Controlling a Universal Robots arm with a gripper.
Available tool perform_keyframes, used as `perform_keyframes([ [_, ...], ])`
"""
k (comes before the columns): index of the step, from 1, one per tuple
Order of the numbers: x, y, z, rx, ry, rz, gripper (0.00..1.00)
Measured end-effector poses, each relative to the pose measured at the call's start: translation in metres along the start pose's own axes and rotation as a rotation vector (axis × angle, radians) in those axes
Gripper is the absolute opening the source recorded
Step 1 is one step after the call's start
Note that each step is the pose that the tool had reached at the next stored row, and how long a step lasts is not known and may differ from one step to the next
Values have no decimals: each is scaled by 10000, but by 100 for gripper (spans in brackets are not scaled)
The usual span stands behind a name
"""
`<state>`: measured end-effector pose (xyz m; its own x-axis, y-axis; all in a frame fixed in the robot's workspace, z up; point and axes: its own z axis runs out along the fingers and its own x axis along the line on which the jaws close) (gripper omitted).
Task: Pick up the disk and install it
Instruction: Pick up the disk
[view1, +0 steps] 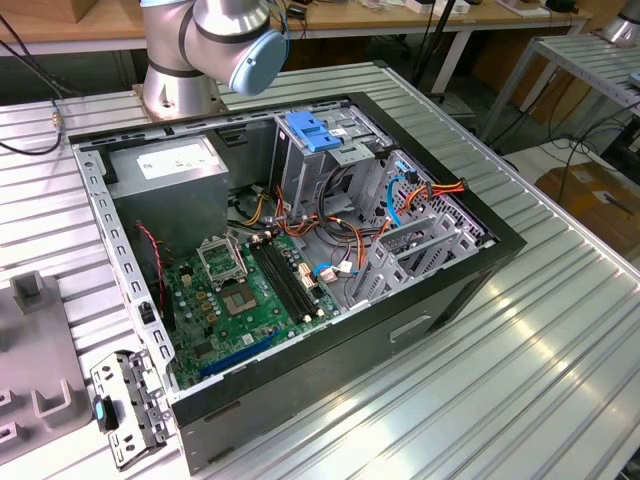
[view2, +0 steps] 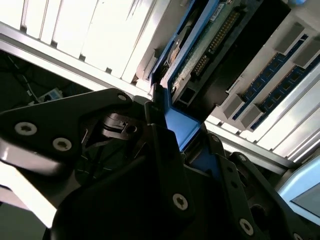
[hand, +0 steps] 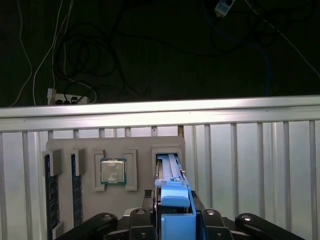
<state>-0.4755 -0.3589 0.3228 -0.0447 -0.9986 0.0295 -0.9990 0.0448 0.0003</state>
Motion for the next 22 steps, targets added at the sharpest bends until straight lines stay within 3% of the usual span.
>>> perform_keyframes([
  [3, 3, 0, -112, 1, 0, 0, 37],
  [7, 6, 0, -198, 0, 0, 0, 37],
  [22, 7, 0, -247, -1, 1, 0, 37],
])
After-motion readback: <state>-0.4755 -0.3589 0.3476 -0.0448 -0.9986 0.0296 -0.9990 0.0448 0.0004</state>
